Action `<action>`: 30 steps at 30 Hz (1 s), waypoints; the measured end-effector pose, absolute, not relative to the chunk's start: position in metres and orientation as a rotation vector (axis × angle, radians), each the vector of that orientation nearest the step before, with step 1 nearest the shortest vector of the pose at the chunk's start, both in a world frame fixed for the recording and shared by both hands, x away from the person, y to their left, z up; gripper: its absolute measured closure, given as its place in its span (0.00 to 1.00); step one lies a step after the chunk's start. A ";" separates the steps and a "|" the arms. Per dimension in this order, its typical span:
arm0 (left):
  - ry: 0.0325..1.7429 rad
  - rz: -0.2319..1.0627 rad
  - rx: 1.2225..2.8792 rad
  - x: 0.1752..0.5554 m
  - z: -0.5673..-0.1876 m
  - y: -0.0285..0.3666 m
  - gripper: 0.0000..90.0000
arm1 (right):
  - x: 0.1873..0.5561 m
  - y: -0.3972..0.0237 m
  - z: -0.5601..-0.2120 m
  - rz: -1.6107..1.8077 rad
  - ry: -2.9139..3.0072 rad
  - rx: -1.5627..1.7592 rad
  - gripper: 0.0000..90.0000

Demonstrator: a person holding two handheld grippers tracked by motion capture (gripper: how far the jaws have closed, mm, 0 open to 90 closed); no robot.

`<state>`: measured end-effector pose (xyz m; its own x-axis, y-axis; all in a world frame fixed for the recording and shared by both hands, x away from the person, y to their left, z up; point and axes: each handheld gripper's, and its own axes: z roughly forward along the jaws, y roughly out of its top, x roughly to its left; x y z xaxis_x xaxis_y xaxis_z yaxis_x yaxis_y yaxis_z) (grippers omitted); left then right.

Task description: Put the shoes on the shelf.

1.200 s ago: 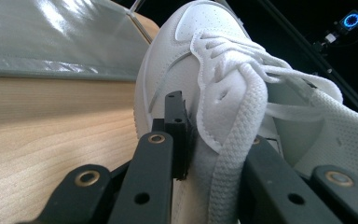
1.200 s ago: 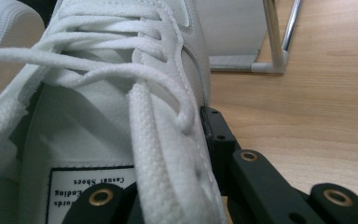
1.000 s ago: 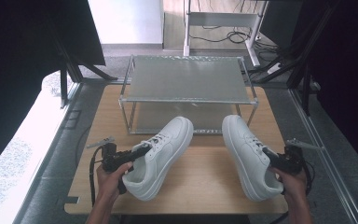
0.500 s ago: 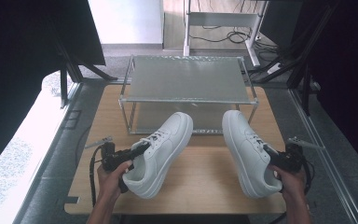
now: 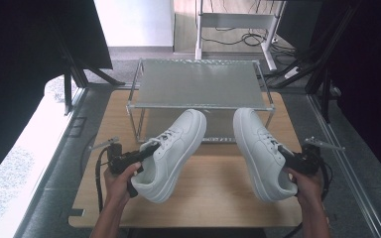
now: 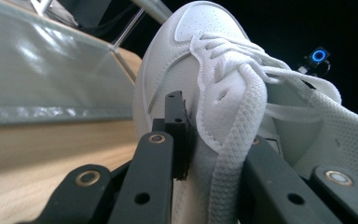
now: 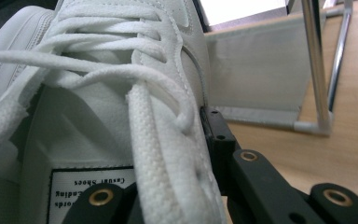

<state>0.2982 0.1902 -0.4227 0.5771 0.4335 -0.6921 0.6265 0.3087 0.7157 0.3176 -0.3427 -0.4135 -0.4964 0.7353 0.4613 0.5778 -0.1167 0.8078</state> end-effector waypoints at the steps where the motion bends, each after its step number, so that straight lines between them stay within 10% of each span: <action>1: 1.023 -0.164 1.308 0.299 -0.421 0.189 0.91 | 0.318 -0.342 -0.412 1.685 1.986 1.488 0.96; 30: 1.006 -0.098 1.297 0.335 -0.369 0.186 0.92 | 0.347 -0.320 -0.344 1.685 1.968 1.399 0.96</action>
